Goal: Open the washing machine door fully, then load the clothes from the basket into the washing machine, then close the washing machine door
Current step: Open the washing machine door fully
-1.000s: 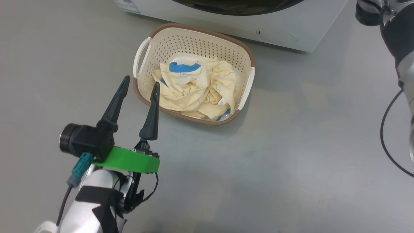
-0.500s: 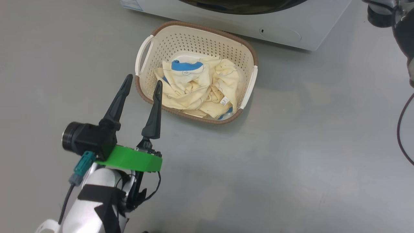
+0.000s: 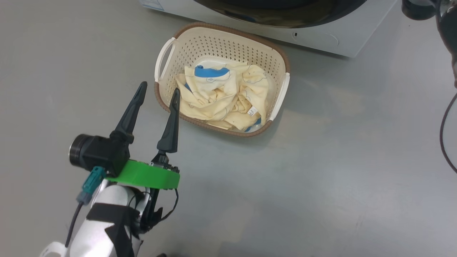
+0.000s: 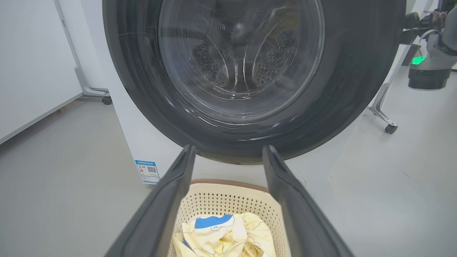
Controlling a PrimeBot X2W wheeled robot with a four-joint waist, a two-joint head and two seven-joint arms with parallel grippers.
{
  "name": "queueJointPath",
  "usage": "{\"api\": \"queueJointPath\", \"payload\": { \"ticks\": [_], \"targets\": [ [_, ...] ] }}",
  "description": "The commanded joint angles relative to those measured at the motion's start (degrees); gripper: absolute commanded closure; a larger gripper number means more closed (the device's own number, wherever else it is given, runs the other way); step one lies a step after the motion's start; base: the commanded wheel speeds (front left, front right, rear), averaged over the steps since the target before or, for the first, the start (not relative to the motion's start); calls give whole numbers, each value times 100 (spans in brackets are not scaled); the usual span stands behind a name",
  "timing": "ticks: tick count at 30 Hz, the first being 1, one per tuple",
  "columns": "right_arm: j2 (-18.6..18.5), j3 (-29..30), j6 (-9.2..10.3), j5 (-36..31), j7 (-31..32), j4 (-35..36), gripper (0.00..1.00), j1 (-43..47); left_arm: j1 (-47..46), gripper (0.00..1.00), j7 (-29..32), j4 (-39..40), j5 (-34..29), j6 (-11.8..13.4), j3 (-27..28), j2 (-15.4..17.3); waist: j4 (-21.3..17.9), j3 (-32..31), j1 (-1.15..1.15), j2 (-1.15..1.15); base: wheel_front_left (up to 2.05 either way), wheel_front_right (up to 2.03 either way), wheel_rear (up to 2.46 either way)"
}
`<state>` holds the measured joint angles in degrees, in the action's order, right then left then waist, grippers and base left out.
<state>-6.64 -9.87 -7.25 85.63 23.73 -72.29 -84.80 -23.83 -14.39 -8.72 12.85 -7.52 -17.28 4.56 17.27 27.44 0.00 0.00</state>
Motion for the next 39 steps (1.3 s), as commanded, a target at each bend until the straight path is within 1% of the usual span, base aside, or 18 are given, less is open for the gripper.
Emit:
{"api": "queueJointPath", "payload": {
  "ticks": [1, 6, 9, 15, 24, 25, 28, 33, 39],
  "targets": [
    [299, -60, -24, -39, 106, 220, 100, -149, -98, 0, -61, 163, -13, 3, 219, 99, -10, -10, 0, 0, 0, 0, 0],
    [295, -179, -24, -110, 404, 174, 100, -40, -86, 0, -61, 147, -24, 3, 257, 84, -46, -42, 0, 0, 0, 0, 0],
    [301, -271, -24, -137, 718, 196, 100, 85, -76, 0, -61, 144, -29, 3, 279, 76, -70, -63, 0, 0, 0, 0, 0],
    [321, -379, -24, -93, 1249, 507, 100, 456, -40, 0, -61, 136, -51, 3, 347, 77, -134, -113, 0, 0, 0, 0, 0],
    [364, -473, -24, 251, 1962, 1491, 100, 1167, 16, 0, -61, 103, -88, 3, 387, 112, -239, -259, 0, 0, 0, 0, 0],
    [364, -473, -24, 251, 1962, 1491, 100, 1167, 16, 0, -61, 103, -88, 3, 387, 112, -239, -259, 0, 0, 0, 0, 0],
    [371, -576, -24, 392, 2180, 1869, 100, 1437, 38, 0, -61, 89, -94, 3, 395, 117, -267, -321, 0, 0, 0, 0, 0],
    [374, -963, -24, 773, 2431, 2537, 100, 1917, 73, 0, -61, 58, -102, 3, 382, 123, -284, -426, 0, 0, 0, 0, 0],
    [375, -1574, -24, 1264, 2428, 3224, 100, 2383, 136, 0, -61, 12, -111, 3, 383, 134, -313, -524, 0, 0, 0, 0, 0]
  ]
}}
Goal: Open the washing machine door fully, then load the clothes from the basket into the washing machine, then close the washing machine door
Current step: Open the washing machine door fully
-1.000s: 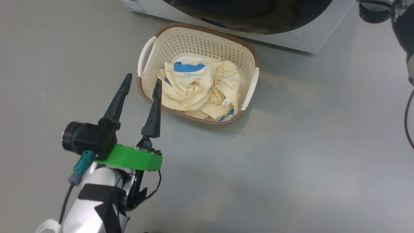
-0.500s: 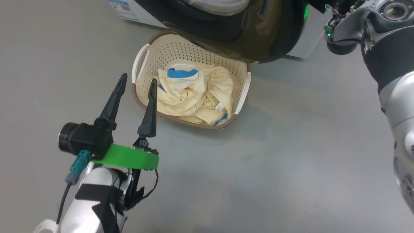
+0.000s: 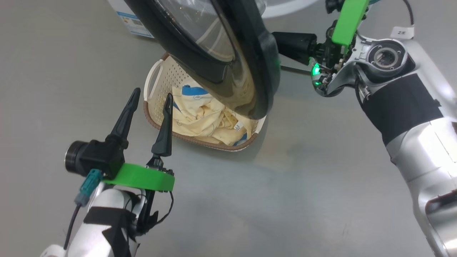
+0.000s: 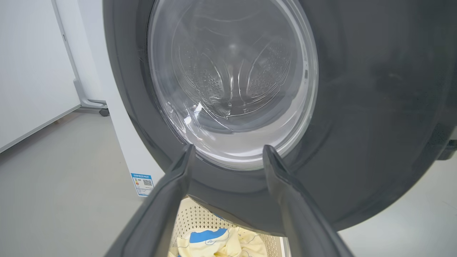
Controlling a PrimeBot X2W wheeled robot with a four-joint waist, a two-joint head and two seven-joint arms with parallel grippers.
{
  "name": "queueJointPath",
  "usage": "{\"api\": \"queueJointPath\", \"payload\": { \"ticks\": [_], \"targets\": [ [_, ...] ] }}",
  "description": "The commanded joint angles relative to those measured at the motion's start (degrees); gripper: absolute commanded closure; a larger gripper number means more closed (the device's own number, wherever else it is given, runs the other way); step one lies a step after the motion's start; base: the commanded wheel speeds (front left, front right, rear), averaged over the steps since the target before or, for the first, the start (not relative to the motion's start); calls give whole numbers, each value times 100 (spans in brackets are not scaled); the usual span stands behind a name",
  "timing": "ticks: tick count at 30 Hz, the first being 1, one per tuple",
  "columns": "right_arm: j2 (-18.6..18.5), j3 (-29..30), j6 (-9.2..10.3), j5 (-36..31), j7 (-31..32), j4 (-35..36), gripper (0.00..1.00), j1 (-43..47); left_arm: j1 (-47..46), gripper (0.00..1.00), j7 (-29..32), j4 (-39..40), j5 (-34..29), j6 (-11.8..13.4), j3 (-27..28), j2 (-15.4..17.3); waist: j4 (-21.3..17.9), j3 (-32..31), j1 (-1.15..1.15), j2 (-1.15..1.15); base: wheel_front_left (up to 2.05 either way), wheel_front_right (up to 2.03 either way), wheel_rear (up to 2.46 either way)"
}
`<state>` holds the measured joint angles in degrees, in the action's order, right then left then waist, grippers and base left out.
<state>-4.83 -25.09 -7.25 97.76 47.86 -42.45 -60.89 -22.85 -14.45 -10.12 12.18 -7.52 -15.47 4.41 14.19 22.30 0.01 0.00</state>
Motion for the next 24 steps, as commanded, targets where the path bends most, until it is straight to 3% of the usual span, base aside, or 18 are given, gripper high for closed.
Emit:
{"api": "queueJointPath", "payload": {
  "ticks": [1, 9, 15, 24],
  "targets": [
    [194, -161, -24, 109, -6, 332, 100, 50, 43, 0, -55, 141, -47, 3, 194, 153, -7, -24, -1, 0, 0, 0, 0],
    [194, -870, -24, 653, -284, 921, 100, 414, 73, 0, -55, 67, -42, 3, 169, 161, 1, -140, -1, 0, 0, 0, 0],
    [195, -1302, -24, 890, -823, 1290, 100, 631, 73, 0, -55, -13, -42, 3, 125, 138, 56, -231, -1, 0, 0, 0, 0],
    [195, -1665, -24, 1249, -1202, 1508, 100, 762, 88, 0, -55, -61, -53, 3, 117, 113, 63, -334, -1, 0, 0, 0, 0]
  ]
}}
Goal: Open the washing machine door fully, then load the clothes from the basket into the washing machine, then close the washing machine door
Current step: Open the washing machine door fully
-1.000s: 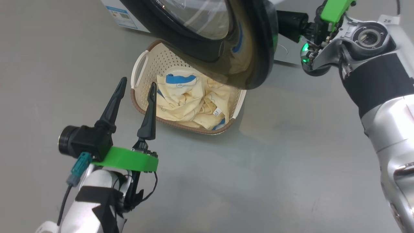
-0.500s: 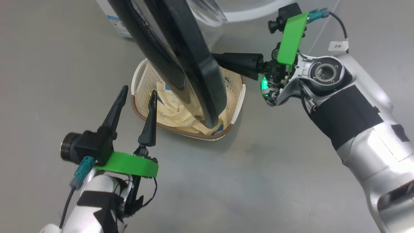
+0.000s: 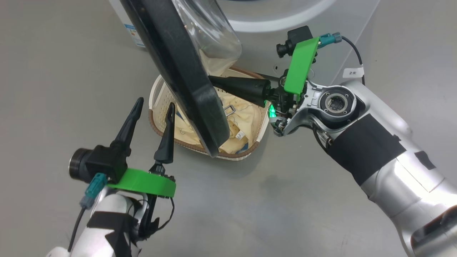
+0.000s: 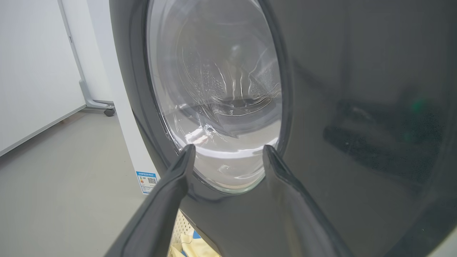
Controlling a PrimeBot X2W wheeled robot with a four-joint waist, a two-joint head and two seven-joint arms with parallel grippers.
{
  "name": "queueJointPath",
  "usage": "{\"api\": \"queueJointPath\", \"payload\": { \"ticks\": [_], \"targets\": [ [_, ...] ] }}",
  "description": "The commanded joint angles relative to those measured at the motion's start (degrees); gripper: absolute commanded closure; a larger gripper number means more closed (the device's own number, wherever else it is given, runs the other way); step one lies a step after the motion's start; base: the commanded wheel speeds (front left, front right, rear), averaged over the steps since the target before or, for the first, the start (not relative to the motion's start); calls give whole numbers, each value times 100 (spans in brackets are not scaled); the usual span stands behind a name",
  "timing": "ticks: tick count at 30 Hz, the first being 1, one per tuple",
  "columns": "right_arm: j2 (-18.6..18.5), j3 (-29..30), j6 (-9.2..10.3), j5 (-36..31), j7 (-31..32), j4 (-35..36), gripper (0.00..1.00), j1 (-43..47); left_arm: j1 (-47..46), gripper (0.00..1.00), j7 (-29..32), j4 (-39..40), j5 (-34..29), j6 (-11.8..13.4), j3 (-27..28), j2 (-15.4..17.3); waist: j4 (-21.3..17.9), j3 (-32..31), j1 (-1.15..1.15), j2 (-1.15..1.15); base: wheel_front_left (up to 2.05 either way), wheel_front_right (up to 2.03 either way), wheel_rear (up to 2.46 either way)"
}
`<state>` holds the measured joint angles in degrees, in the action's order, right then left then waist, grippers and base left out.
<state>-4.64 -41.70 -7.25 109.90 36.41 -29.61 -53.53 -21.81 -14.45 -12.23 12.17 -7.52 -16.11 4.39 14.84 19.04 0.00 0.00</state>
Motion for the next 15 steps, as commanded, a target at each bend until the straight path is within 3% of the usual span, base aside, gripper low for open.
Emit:
{"api": "queueJointPath", "payload": {
  "ticks": [1, 7, 15],
  "targets": [
    [176, -10, -24, 53, -109, 242, 100, 34, -12, 0, -55, 149, -52, 3, 184, 113, -5, -19, 0, 0, 0, 0, 0],
    [113, 165, -24, 114, -642, 379, 100, 103, 5, 0, -55, 151, -54, 3, 213, 114, -36, -63, 0, 0, 0, 0, 0],
    [-161, 898, -24, -59, -2007, 842, 100, 407, 57, 0, -55, 132, -61, 3, 276, 153, -143, -151, 0, 0, 0, 0, 0]
  ]
}}
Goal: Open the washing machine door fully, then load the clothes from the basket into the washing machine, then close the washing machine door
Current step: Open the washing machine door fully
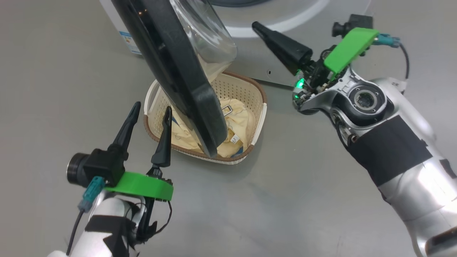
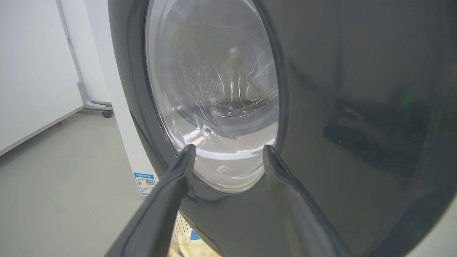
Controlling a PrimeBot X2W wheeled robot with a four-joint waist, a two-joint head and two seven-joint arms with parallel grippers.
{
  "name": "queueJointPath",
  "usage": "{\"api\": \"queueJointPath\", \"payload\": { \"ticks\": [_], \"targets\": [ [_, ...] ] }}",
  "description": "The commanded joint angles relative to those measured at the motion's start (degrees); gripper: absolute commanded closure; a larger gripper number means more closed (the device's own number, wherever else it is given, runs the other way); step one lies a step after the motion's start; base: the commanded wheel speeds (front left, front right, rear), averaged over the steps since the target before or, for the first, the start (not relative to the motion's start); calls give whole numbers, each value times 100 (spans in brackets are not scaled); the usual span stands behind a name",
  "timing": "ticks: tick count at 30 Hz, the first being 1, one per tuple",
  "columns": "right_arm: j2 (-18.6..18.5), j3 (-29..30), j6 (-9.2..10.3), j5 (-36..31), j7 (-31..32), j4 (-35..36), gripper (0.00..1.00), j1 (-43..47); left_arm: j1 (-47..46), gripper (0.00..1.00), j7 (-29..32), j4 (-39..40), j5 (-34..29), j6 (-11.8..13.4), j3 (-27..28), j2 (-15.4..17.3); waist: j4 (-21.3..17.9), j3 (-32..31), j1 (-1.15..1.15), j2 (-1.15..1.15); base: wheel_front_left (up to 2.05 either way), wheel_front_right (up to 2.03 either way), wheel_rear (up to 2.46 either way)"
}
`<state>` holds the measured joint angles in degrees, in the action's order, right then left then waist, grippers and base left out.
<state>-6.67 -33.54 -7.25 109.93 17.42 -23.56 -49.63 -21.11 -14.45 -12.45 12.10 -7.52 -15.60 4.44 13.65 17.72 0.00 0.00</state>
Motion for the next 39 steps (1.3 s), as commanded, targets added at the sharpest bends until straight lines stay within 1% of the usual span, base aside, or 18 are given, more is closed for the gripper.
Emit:
{"api": "queueJointPath", "payload": {
  "ticks": [1, 2, 3, 5, 6, 7, 11, 16, 19, 22, 24, 26, 27, 31, 34, 35, 36, 39],
  "targets": [
    [-21, 165, -24, -132, -278, 327, 100, 71, -2, 0, -55, 148, -55, 3, 238, 155, -46, -33, 0, 0, 0, 0, 0],
    [-95, 235, -24, -220, -436, 424, 100, 129, 8, 0, -55, 144, -56, 3, 251, 161, -67, -49, 0, 0, 0, 0, 0],
    [-161, 321, -24, -294, -608, 524, 95, 200, 17, 0, -55, 140, -54, 3, 264, 164, -84, -62, 0, 0, 0, 0, 0],
    [-296, 459, -24, -461, -947, 685, 27, 342, 33, 0, -55, 134, -55, 3, 309, 172, -131, -91, 0, 0, 0, 0, 0],
    [-375, 511, -24, -586, -1127, 757, 5, 408, 43, 0, -55, 133, -58, 3, 333, 176, -156, -107, 0, 0, 0, 0, 0],
    [-438, 561, -24, -683, -1297, 814, 0, 482, 53, 0, -55, 130, -64, 3, 354, 181, -179, -123, 0, 0, 0, 0, 0],
    [-724, 679, -24, -1217, -2011, 941, 0, 763, 97, 0, -55, 122, -86, 3, 423, 199, -274, -193, 0, 0, 0, 0, 0],
    [-1136, 629, -24, -2374, -2947, 736, 0, 1081, 179, 0, -55, 111, -109, 3, 496, 237, -387, -307, 0, 0, 0, 0, 0],
    [-1254, 716, -24, -3231, -3171, 506, 0, 1269, 238, 0, -55, 111, -126, 3, 544, 264, -469, -383, 0, 0, 0, 0, 0],
    [-1241, 1102, -24, -4205, -3232, 325, 0, 1492, 292, 0, -55, 107, -143, 3, 582, 281, -555, -462, 0, 0, 0, 0, 0],
    [-1139, 1643, -24, -5125, -3237, 331, 0, 1655, 324, 0, -55, 113, -155, 3, 596, 287, -610, -502, 0, 0, 0, 0, 0],
    [-971, 2190, -24, -6217, -3239, 461, 0, 1878, 348, 0, -55, 117, -166, 3, 593, 296, -654, -539, 0, 0, 0, 0, 0],
    [-846, 2428, -24, -6732, -3239, 560, 0, 2017, 354, 0, -55, 115, -170, 3, 593, 300, -672, -557, 0, 0, 0, 0, 0],
    [-320, 3135, -24, -8371, -3240, 1032, 0, 2613, 384, 0, -55, 94, -177, 3, 595, 309, -736, -654, 0, 0, 0, 0, 0],
    [-20, 3496, -24, -9232, -3216, 1357, 0, 3033, 430, 0, -55, 74, -183, 3, 583, 308, -769, -730, 0, 0, 0, 0, 0],
    [61, 3584, -24, -9410, -3198, 1463, 0, 3162, 447, 0, -55, 67, -186, 3, 579, 307, -779, -760, 0, 0, 0, 0, 0],
    [61, 3584, -24, -9410, -3198, 1463, 0, 3162, 447, 0, -55, 67, -186, 3, 579, 307, -779, -760, 0, 0, 0, 0, 0],
    [216, 3775, -24, -9858, -3103, 1761, 0, 3533, 498, 0, -55, 57, -190, 3, 572, 309, -804, -820, 0, 0, 0, 0, 0]
  ]
}}
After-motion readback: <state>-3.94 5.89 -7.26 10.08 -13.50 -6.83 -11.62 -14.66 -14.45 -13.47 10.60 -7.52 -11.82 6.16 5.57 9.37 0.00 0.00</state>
